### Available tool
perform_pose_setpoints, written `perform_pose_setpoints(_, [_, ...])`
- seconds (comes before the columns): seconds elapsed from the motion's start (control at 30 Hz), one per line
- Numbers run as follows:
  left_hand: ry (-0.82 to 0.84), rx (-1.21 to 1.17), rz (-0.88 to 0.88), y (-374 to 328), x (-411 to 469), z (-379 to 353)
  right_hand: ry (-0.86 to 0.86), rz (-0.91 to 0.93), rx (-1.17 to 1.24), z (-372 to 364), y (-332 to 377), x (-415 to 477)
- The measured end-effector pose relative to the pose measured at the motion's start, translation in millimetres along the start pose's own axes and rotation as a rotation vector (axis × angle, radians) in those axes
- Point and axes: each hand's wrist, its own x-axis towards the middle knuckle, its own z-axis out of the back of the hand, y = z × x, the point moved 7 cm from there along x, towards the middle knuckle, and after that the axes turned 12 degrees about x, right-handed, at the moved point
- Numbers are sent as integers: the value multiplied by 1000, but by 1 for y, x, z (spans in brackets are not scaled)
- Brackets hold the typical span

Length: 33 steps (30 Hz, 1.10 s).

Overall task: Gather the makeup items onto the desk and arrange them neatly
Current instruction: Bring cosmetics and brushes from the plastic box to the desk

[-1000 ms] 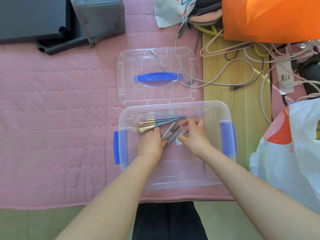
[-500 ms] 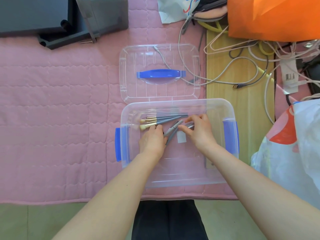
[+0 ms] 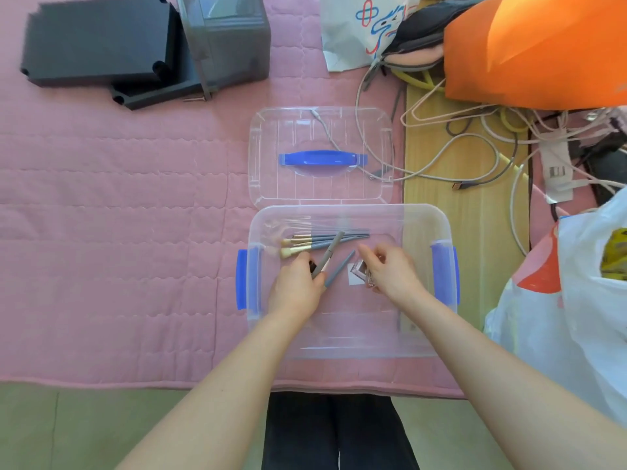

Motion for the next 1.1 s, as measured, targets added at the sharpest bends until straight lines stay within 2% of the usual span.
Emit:
perform_pose_setpoints(0.07, [-14, -72, 19, 4, -10, 3, 93, -101, 196, -4, 3, -14])
perform_pose_setpoints(0.17, [-33, -234, 36, 4, -29, 11, 177, -226, 346, -8, 5, -38])
perform_pose_setpoints(0.37, [-155, -460, 47, -9, -85, 52, 194, -394, 594, 2, 30, -94])
perform_pose_setpoints(0.63, [-262, -690, 79, -25, -172, 106, 349, -236, 689, 29, 88, -158])
perform_pose_setpoints(0.73, [-279, -747, 84, -32, -207, 119, 391, -233, 788, 37, 110, -184])
perform_pose_setpoints(0.97, [-342, -871, 162, -34, -299, 140, 506, -273, 853, 42, 151, -257])
perform_pose_setpoints(1.1, [-411, -999, 245, -17, -349, 144, 585, -311, 798, 31, 161, -302])
